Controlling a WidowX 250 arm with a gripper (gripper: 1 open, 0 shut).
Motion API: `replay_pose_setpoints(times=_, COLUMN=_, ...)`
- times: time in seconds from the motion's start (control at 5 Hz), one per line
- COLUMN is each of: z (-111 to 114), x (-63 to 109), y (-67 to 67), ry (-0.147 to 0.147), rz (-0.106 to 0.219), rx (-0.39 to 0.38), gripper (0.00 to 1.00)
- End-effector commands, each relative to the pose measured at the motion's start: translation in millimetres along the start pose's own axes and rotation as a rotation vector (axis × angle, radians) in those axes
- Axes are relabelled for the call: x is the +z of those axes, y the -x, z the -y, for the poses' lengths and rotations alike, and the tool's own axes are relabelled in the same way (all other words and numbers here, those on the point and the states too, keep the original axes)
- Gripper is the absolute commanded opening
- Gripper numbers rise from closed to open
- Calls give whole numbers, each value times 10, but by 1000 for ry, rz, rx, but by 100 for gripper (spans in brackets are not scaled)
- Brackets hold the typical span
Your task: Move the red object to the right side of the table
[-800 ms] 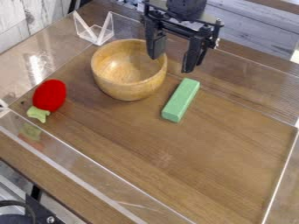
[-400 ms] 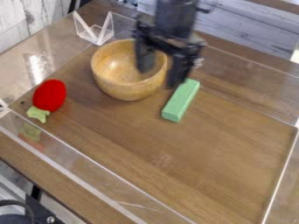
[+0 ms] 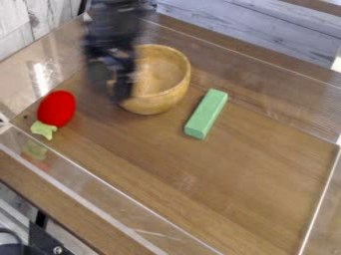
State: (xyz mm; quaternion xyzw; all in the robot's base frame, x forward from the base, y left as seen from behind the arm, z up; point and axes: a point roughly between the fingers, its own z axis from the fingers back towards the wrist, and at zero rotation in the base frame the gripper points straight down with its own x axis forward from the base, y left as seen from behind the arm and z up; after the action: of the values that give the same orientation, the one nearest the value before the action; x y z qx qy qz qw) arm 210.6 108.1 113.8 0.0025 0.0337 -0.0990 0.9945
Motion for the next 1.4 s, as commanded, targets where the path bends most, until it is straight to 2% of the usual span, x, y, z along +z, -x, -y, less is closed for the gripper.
replay_pose_setpoints(times=0.0, z=-225, x=-12, y=217, ry=-15, rz=60, rx=-31, gripper=100)
replay_pose_setpoints(times=0.2, z=-508, x=-104, y=360, ry=-10, rz=85, rx=38, gripper=100)
replay_pose_setpoints(times=0.4, z=-695, x=-230, y=411, ry=19, rz=111, rx=88, gripper=100)
replay_pose_setpoints(times=0.8, z=-649, x=-329, y=222, ry=46, rz=132, rx=172, gripper=100)
replay_pose_setpoints(times=1.0, z=-658, x=-436, y=110, ry=61, rz=129, rx=143, gripper=100)
replay_pose_setpoints(times=1.2, z=-695, x=-536, y=4, ry=58, rz=124, rx=102, gripper=100)
